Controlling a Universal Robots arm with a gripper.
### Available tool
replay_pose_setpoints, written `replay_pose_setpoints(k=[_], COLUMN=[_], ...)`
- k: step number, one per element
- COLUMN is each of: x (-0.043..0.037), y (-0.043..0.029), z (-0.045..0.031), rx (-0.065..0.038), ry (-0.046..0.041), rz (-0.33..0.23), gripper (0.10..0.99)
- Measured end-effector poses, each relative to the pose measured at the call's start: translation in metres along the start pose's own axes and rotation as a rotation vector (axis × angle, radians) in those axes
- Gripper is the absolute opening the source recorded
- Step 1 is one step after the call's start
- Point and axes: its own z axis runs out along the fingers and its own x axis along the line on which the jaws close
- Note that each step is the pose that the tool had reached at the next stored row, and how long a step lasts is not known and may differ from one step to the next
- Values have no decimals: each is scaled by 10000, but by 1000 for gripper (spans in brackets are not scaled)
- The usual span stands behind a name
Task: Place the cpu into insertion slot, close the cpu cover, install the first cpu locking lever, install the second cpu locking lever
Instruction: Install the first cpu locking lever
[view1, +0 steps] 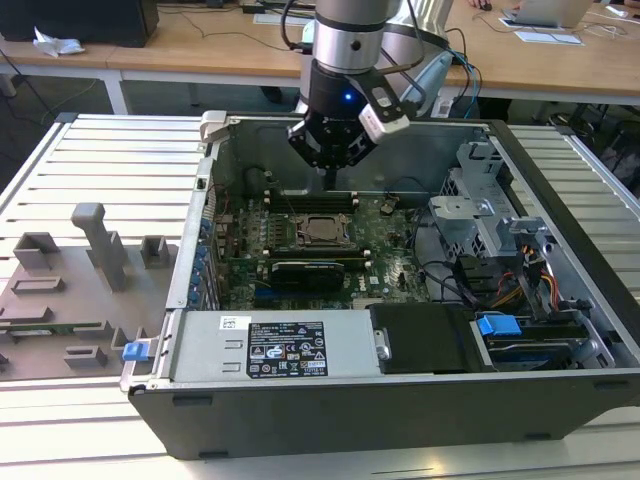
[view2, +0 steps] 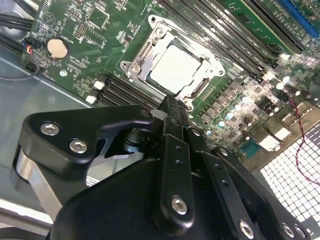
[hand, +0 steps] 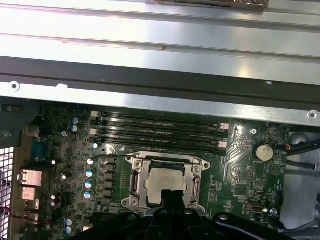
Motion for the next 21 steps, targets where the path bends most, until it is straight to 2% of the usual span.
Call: replay_pose_setpoints(k=[4,12,21], x=[47,219,337], y=[3,17,26], z=[0,3,6], rx=[2,2,2], ry=[-4,-8,-9], rz=[0,0,0], gripper=[106,106,106])
